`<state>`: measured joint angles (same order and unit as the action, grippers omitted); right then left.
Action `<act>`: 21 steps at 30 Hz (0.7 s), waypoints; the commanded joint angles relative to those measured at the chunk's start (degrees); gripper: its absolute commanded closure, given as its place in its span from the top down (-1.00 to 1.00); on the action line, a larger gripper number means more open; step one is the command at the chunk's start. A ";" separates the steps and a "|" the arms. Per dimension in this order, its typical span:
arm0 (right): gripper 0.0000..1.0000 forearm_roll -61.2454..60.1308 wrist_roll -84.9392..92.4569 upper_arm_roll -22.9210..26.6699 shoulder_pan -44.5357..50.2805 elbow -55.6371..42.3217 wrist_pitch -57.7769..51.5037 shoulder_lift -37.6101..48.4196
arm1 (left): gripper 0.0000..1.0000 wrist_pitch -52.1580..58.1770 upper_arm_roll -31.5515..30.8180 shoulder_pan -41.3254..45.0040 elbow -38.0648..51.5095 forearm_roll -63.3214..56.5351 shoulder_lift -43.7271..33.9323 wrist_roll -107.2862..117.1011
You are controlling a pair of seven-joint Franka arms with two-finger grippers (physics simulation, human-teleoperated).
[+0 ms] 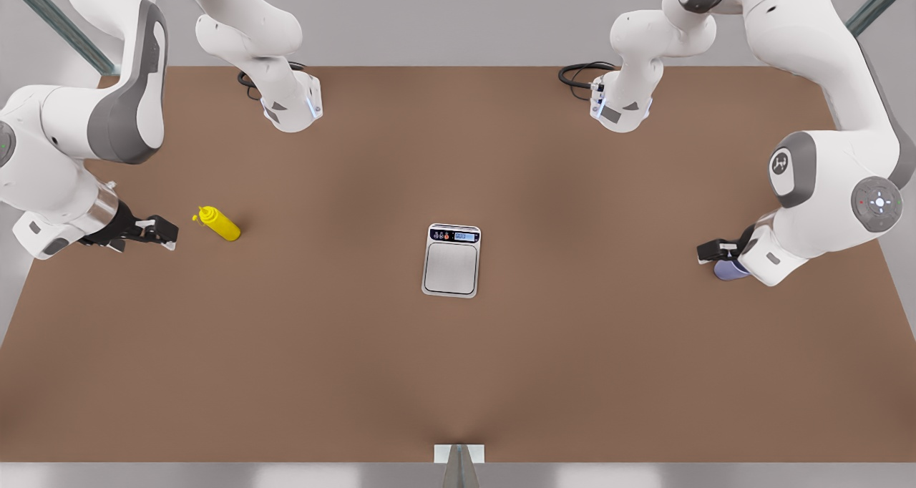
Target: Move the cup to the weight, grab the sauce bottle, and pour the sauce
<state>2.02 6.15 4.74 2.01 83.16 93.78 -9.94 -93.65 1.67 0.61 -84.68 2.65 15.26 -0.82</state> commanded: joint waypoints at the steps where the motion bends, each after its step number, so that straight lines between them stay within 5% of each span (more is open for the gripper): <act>1: 1.00 0.00 0.00 0.00 -0.08 0.07 -0.09 0.00 | 1.00 -0.04 0.00 0.00 0.04 -0.19 0.03 0.03; 11: 1.00 0.09 0.26 0.35 -0.25 -0.37 -0.70 -0.70 | 1.00 -3.29 6.94 -1.67 -0.66 -1.15 4.33 -6.21; 21: 1.00 0.09 0.09 0.35 -0.34 -0.55 -0.18 -1.40 | 1.00 -21.57 10.90 -2.02 -18.15 -0.36 3.81 -11.40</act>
<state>2.11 6.24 5.10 1.68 82.62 93.52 -11.34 -118.04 12.69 -1.44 -105.25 2.11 19.09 -12.22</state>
